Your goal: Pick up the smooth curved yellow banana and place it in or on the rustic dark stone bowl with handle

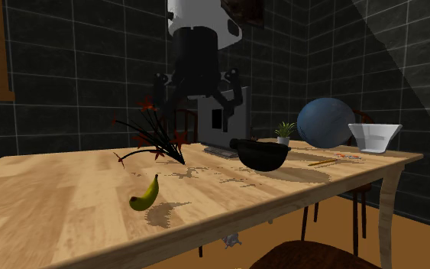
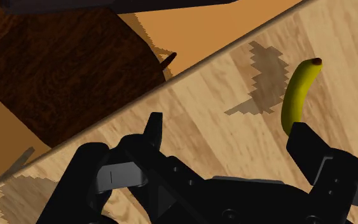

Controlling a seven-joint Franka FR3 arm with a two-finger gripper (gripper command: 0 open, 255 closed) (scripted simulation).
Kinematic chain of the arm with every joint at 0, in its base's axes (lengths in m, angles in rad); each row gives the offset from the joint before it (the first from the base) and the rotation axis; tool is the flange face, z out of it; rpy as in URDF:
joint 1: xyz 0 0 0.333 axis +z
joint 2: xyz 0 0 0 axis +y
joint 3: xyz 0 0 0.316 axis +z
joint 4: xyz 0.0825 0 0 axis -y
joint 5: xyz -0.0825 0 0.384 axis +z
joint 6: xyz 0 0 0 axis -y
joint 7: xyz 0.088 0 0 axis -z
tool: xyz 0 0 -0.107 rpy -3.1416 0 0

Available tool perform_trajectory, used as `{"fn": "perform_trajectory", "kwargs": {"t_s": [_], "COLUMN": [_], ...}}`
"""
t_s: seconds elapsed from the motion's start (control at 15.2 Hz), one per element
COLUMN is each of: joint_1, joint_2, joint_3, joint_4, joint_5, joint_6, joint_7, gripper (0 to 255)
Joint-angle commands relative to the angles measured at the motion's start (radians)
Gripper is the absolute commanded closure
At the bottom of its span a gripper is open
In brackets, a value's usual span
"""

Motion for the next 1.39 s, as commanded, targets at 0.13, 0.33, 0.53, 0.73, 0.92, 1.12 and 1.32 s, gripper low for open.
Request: {"fn": "perform_trajectory", "kwargs": {"t_s": [0.13,0.33,0.53,0.73,0.92,1.12,1.32], "joint_1": [0.014,0.022,0.027,0.027,0.027,0.026,0.026], "joint_2": [0.123,0.22,0.314,0.338,0.364,0.378,0.378], "joint_3": [0.067,0.114,0.153,0.158,0.164,0.168,0.167], "joint_4": [0.014,0.036,0.066,0.044,0.023,0.013,0.013], "joint_5": [0.028,0.035,0.028,0.023,0.016,0.012,0.012], "joint_6": [0.107,0.18,0.242,0.286,0.331,0.355,0.355], "joint_7": [0.081,0.143,0.202,0.207,0.213,0.217,0.217], "gripper": [0,0,0,0,0,0,0]}}
